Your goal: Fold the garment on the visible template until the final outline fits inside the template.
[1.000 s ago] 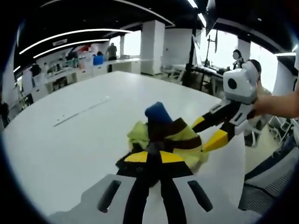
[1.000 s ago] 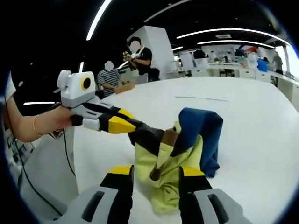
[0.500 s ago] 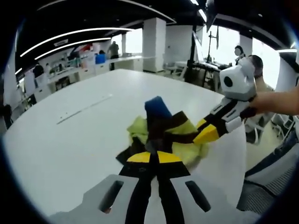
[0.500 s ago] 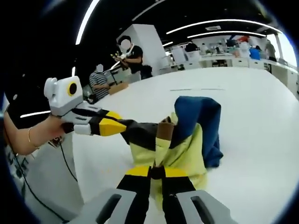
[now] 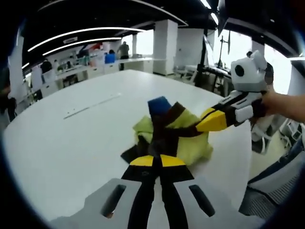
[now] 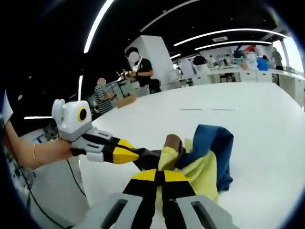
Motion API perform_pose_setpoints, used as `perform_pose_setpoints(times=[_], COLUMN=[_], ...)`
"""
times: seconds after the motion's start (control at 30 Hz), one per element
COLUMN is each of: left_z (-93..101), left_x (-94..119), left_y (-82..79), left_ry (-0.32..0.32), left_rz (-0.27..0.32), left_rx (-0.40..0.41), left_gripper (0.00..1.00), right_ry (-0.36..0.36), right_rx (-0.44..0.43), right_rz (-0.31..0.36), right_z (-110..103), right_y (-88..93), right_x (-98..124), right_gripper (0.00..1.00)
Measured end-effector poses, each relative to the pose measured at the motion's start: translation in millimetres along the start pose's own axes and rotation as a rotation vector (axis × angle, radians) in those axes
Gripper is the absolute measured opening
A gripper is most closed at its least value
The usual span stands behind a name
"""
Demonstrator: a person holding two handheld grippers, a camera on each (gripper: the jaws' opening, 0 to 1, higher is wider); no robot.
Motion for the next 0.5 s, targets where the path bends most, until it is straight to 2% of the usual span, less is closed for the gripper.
perform_pose_setpoints(times=[0.17,0.5], left_z=[-0.7,-0.5], left_x=[1,1], left_y=[5.3,10.7], left_ry=[-0.002,-0.006], left_rz=[-0.002,-0.014], left_rx=[0.023,0.039], left_gripper=[0.0,0.0], right_ry=[-0.055,-0.095], right_rx=[0.055,0.078], right_rz=[-0.015,-0.108], right_z=[-17,-26], right_y=[-4.0,16.5], right_x=[-11,-31], right_gripper=[0.0,0.0])
Point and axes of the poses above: the point that each gripper's makers call its tool centre point, and the gripper's own axes: x roughly backward along the fingers, z roughly to its right, y roughly out of its underside, the point moved 1 cm from there along x, roughly backward along the fingers, and after that the axes turned 10 degrees about -z, right-handed, at the moved point
